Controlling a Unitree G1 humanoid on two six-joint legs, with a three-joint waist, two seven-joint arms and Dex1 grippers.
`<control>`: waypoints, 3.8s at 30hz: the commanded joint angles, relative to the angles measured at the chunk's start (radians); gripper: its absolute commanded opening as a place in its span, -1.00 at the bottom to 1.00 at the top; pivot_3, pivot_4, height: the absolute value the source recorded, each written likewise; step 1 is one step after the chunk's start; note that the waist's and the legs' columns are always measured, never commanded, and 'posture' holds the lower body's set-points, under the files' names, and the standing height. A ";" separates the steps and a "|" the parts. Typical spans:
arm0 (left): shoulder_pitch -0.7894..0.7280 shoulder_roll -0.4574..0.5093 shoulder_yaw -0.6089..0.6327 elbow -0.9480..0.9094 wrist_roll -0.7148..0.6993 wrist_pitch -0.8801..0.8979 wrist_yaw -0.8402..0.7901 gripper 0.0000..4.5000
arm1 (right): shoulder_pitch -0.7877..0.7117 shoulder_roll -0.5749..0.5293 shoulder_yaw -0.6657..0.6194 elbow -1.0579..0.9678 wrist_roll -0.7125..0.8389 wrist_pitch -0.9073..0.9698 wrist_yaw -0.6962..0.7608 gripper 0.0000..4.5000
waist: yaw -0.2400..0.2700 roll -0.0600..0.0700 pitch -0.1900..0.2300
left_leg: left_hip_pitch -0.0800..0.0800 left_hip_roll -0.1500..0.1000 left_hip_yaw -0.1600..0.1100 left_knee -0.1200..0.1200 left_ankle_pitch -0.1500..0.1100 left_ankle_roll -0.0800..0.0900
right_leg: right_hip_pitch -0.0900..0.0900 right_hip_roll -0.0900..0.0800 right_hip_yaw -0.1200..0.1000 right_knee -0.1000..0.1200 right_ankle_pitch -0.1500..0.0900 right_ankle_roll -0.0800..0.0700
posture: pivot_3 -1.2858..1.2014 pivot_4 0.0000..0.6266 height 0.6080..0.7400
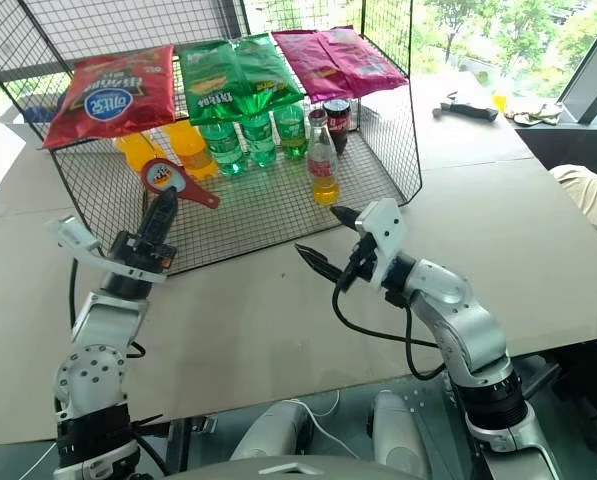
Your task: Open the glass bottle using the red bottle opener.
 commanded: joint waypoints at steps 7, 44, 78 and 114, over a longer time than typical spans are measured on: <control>0.032 0.081 -0.123 -0.061 -0.162 0.240 -0.136 -0.95 | -0.161 -0.066 -0.002 -0.016 0.301 0.405 0.122 1.00 | -0.003 0.000 0.000 | 0.000 0.000 0.000 -0.001 0.000 0.000 | 0.000 0.000 0.000 -0.001 0.000 0.000 | 0.03 -0.52 1.00; 0.084 0.129 -0.173 -0.061 -0.205 0.366 -0.253 -1.00 | -0.295 -0.002 0.016 0.074 0.466 0.662 0.159 0.43 | -0.002 0.001 0.001 | -0.001 0.000 0.000 -0.001 0.000 0.001 | -0.002 0.000 0.000 -0.001 0.000 0.000 | 0.03 -0.52 1.00; -0.058 0.075 -0.260 0.048 0.347 -0.035 -0.166 0.98 | -0.159 0.005 -0.062 0.175 -0.034 0.080 -0.150 -1.00 | 0.001 0.001 0.001 | -0.015 -0.003 0.001 0.000 0.000 0.000 | -0.016 -0.001 0.001 0.001 0.000 0.000 | 0.03 -0.52 1.00; -0.962 -0.199 -0.371 1.346 1.004 -0.796 0.097 0.98 | -0.030 0.048 -0.033 -0.073 -0.495 -0.244 -0.356 -1.00 | 0.000 0.000 0.000 | -0.016 -0.008 0.000 0.002 0.000 0.000 | -0.016 -0.002 0.001 0.003 0.000 0.000 | 0.03 -0.52 1.00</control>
